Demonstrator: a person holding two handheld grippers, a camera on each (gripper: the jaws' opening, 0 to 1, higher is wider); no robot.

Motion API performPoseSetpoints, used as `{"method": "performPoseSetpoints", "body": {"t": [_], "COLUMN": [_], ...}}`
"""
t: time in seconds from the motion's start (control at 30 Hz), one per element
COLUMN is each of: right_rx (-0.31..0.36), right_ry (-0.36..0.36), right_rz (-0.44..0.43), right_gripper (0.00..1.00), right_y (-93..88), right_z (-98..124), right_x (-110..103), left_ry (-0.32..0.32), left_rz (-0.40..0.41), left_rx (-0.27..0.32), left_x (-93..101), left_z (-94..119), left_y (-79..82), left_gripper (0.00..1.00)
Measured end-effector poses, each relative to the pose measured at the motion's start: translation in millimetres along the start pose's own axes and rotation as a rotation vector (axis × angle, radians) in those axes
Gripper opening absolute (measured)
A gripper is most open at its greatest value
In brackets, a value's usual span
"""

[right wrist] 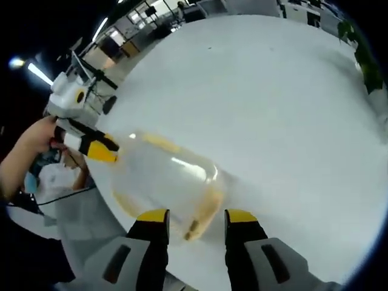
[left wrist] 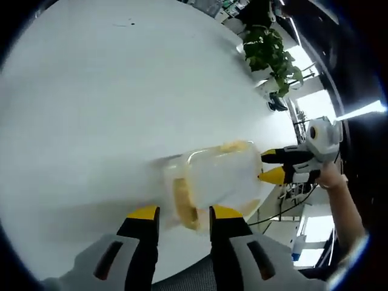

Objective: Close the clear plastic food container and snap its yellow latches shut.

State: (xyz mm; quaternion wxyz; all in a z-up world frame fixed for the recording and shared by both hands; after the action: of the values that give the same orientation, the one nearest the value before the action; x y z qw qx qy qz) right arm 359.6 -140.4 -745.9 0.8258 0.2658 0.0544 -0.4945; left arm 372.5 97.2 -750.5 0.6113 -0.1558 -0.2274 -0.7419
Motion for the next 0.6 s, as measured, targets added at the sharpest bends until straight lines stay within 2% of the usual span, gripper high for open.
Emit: {"method": "performPoseSetpoints", "body": {"t": [0.2,0.37,0.6], "right_rx": [-0.002,-0.004,-0.016], "right_ry": [0.008,0.018,0.016], "right_rz": [0.004,-0.013,-0.023], "right_gripper": [0.32,0.29,0.28], "right_y": [2.0,2.0,2.7], "right_z": [-1,-2,-3], "right_x": [-1,-3,-3], "left_ry": [-0.029,-0.053,-0.068], "left_rz": [0.041,0.044,0.050], "left_rx": [0.012,-0.001,-0.002], "left_x": [5.8,12.0,12.9], "left_z": [-7,-8,-9], "left_y": [2.7,3.5,2.6], "left_gripper": [0.36,0.27,0.25]}}
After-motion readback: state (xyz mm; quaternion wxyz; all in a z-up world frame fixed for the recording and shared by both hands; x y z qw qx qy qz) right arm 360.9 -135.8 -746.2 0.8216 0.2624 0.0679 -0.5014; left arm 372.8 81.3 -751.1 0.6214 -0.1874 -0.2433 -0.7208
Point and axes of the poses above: the point that each gripper's makers call its tool centre point, and the gripper's own axes: z roughly backward along the fingers, x roughly to its right, y roughly out of its top, the point moved 6 cm from there along z, roughly backward along the fingers, and after that the axes turned 6 degrees about z, right-handed, at the moved point
